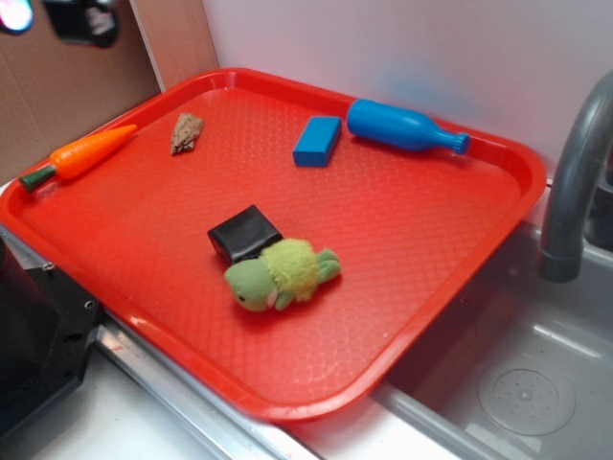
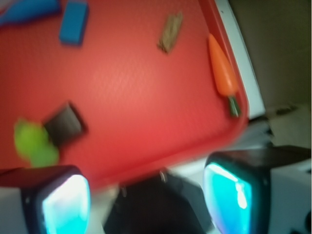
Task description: Grab the wood chip.
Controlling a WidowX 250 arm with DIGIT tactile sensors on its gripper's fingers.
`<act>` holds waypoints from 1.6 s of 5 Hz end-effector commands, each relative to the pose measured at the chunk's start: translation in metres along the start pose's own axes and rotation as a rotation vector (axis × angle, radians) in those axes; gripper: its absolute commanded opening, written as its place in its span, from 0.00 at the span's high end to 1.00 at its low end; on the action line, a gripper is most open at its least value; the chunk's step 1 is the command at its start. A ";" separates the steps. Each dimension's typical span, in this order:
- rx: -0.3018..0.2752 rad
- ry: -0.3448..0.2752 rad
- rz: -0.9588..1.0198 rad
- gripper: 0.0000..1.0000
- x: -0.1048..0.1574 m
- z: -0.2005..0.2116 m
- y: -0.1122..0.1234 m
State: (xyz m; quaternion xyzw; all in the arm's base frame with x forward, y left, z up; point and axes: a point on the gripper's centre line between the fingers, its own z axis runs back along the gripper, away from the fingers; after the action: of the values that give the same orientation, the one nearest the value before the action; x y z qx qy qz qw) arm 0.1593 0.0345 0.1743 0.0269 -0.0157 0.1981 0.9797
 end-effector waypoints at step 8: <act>0.055 -0.083 0.482 0.00 0.123 -0.173 0.020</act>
State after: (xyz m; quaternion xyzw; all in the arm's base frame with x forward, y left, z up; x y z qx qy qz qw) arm 0.2764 0.1096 0.0108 0.0562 -0.0671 0.4309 0.8981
